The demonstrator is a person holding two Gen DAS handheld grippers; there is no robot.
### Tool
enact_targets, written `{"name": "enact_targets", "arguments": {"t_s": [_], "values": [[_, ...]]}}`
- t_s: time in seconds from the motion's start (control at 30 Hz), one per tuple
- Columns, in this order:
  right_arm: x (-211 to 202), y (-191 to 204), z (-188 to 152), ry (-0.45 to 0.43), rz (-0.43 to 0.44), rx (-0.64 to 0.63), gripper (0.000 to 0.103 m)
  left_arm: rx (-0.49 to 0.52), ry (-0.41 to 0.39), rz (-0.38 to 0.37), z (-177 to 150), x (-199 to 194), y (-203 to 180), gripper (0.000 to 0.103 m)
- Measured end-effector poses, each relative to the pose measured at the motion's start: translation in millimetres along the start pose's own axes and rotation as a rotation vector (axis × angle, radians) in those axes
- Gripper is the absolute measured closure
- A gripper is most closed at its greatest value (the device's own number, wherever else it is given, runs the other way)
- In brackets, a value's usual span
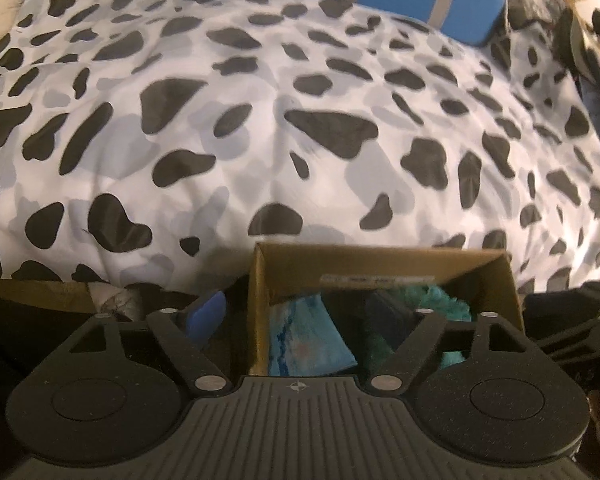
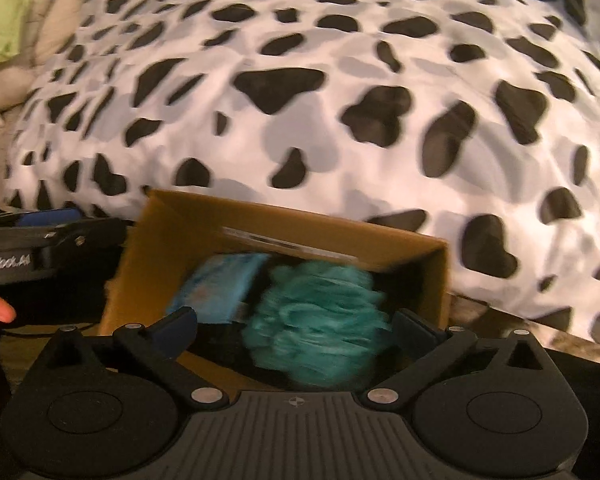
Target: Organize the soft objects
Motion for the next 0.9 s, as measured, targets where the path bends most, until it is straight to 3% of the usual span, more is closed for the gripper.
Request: {"name": "enact_targets", "arguments": {"t_s": [0.17,0.63,0.9], "values": [[3.7,-14.2,-6.6,0.03,-0.066,0.012,0.0,0.016,0.067,0.009,-3.9,11.8,-6.9,0.001],[21.5,-22.9,-16.4,0.153,-0.17,-0.013,0.0,0.088,0.289,0.114,-23.1,47.3,-11.0,0.0],[28.7,-20.0,-17.3,0.195,-0.204,-0.038,0.0,0.096,0.311,0.131,-23.3,49.3,-10.6,0.0]]}}
Point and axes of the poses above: each gripper's, at about its wrist camera, not at the fingertips, and x roughly the way its jaws point, y to its left, z to its top, the point moved 5 cm from there along x, roughly the way its jaws point, and after that the axes turned 8 degrees about y, right-handed, at the moved point
